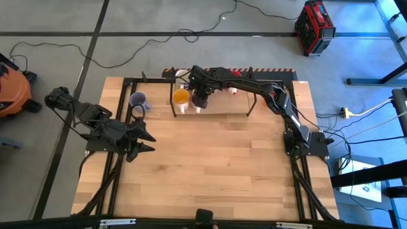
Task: Place coffee mugs
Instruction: Put the violet mug on the shelf, then put the orange mug on the shelf
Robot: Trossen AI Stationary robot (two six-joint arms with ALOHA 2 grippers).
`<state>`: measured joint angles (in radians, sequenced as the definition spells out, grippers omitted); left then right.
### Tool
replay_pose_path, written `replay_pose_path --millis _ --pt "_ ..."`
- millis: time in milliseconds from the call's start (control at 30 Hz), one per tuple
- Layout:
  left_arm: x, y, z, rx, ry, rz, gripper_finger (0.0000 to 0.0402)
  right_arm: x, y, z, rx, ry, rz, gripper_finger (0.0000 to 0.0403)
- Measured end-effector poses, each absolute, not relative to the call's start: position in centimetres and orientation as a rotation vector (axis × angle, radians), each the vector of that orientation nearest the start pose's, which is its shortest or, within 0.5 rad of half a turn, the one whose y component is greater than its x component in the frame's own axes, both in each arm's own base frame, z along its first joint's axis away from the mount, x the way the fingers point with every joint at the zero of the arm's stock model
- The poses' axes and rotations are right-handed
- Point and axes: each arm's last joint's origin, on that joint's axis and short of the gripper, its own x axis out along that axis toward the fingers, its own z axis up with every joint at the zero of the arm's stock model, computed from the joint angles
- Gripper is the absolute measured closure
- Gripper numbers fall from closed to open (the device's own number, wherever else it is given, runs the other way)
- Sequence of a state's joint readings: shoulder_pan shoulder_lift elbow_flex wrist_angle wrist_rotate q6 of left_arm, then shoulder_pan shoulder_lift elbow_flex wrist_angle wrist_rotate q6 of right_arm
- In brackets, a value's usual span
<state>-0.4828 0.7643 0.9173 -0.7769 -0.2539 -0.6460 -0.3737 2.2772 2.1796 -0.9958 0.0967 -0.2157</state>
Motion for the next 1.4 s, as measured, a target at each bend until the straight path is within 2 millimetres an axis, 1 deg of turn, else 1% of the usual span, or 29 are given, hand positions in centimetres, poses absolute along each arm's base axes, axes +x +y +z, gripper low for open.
replay_pose_path --millis 133,267,467,633,767,900,967,1033,1200,1333,1400 --pt "12.8 -5.9 32.7 -0.400 0.626 -0.025 0.0205 45.1 -18.0 25.4 -0.041 1.131 -0.307 0.0289" --pt "12.8 -5.9 32.7 -0.399 0.626 -0.025 0.0205 44.8 -17.8 26.0 -0.047 1.133 -0.315 0.0282" --pt "12.8 -5.9 32.7 -0.399 0.627 -0.026 0.0205 44.1 -16.2 29.0 -0.073 1.077 -0.310 0.0281" --pt "12.8 -5.9 32.7 -0.399 0.627 -0.027 0.0205 43.1 -14.9 31.5 -0.078 1.046 -0.326 0.0281" --pt "12.7 -5.9 32.7 -0.400 0.627 -0.028 0.0205 41.9 -12.8 33.8 -0.059 1.025 -0.330 0.0281" --pt "12.7 -5.9 32.7 -0.400 0.628 -0.029 0.0205 40.3 -9.4 36.6 -0.036 0.997 -0.296 0.0281" --pt "12.7 -5.9 32.7 -0.400 0.628 -0.029 0.0205 39.5 -7.8 37.5 -0.024 1.007 -0.278 0.0281" --pt "12.8 -5.9 32.7 -0.399 0.629 -0.029 0.0205 38.8 -6.6 38.3 -0.007 1.011 -0.271 0.0281" --pt "12.8 -5.8 32.7 -0.389 0.609 0.004 0.0205 36.6 -4.5 40.1 0.028 1.019 -0.262 0.0281" --pt "12.9 -5.7 32.8 -0.350 0.580 0.030 0.0205 34.8 -3.6 41.1 0.034 1.053 -0.275 0.0281" --pt "13.0 -5.7 32.9 -0.326 0.562 0.041 0.0205 33.6 -3.4 41.6 0.011 1.059 -0.326 0.0281"
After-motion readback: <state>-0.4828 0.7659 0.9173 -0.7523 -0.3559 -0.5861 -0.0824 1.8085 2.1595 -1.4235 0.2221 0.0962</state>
